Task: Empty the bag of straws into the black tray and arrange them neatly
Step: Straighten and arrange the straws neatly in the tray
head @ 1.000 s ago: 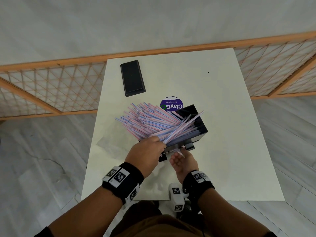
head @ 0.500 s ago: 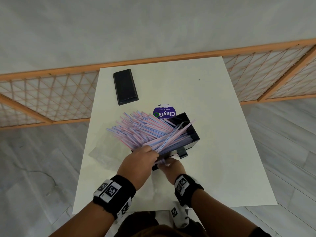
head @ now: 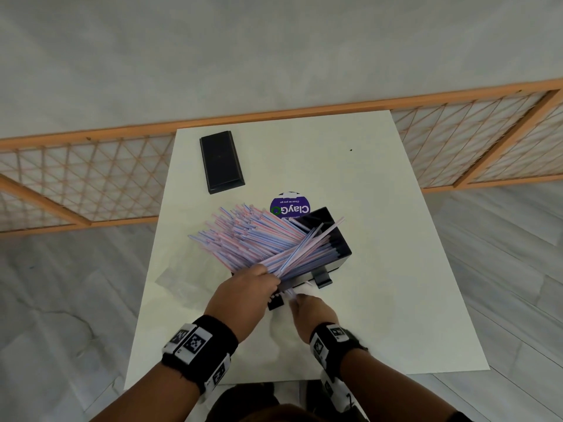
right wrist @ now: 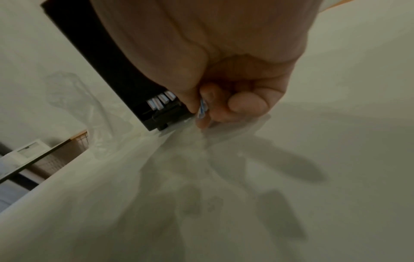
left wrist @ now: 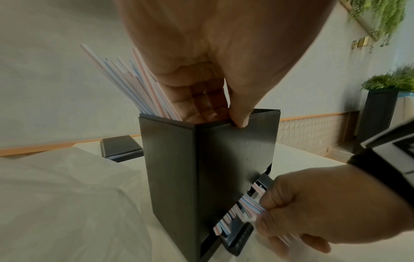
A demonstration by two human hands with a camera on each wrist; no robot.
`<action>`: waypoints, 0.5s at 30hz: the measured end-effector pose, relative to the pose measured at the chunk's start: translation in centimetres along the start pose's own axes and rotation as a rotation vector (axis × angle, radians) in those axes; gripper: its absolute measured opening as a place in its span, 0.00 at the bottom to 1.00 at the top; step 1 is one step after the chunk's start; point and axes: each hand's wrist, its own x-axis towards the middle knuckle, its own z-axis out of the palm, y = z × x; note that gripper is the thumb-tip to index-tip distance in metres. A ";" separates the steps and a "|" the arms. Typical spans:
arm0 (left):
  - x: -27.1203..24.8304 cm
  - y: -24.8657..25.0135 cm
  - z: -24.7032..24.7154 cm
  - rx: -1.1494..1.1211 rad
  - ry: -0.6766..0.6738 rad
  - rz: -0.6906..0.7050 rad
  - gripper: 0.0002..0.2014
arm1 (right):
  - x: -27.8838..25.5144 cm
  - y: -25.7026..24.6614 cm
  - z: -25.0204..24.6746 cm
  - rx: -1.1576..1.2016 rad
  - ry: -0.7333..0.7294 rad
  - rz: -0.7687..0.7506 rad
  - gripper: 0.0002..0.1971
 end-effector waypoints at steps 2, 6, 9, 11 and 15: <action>-0.1 0.1 -0.2 -0.011 0.006 0.004 0.09 | -0.2 0.7 0.2 -0.033 -0.032 0.021 0.22; 0.0 -0.1 -0.5 -0.022 0.021 -0.003 0.08 | -0.9 2.1 0.7 -0.086 -0.113 0.068 0.19; 0.2 -0.2 -1.0 -0.026 0.016 -0.010 0.07 | -1.6 2.5 0.5 -0.096 -0.165 0.094 0.19; 0.3 -0.1 -1.2 -0.017 0.009 -0.003 0.07 | -1.7 2.4 0.1 -0.061 -0.147 0.066 0.18; 0.3 -0.2 -1.3 -0.008 0.003 -0.003 0.08 | -1.4 1.9 -0.5 0.163 -0.107 0.022 0.22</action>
